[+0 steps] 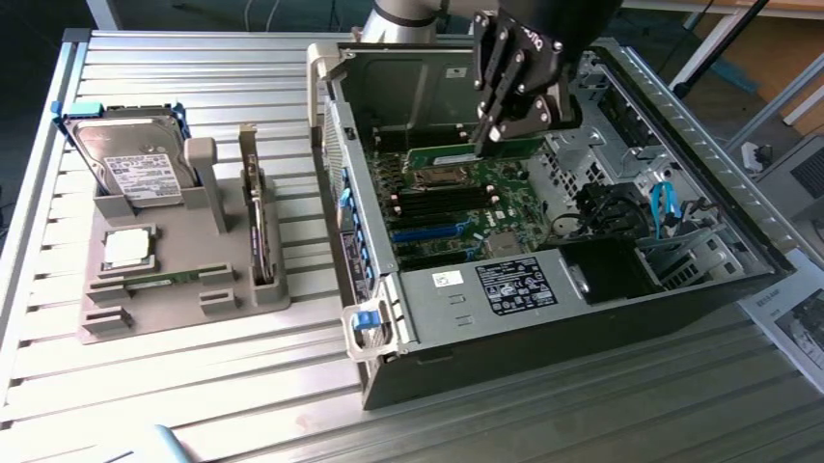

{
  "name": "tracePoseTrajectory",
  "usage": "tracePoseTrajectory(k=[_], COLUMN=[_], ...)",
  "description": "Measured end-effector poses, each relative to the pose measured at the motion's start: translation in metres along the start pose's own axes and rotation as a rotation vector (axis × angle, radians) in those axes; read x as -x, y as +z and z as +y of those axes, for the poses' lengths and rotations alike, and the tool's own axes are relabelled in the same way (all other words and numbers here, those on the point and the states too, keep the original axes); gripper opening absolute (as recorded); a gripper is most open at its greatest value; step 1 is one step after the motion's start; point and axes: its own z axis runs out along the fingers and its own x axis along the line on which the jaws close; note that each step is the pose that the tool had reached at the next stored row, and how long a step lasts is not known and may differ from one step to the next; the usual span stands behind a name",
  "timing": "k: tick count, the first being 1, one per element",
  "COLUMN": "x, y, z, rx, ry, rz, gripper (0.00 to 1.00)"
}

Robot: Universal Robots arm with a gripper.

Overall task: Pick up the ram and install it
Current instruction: 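Pick up the ram and move it above insertion slot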

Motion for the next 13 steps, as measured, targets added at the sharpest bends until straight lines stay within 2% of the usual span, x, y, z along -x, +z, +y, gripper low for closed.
tracePoseTrajectory(k=[13], x=[-0.002], y=[-0.0007], z=[-0.0403], rx=[0.0000], ry=[0.000], rz=[0.0000], gripper=[0.13])
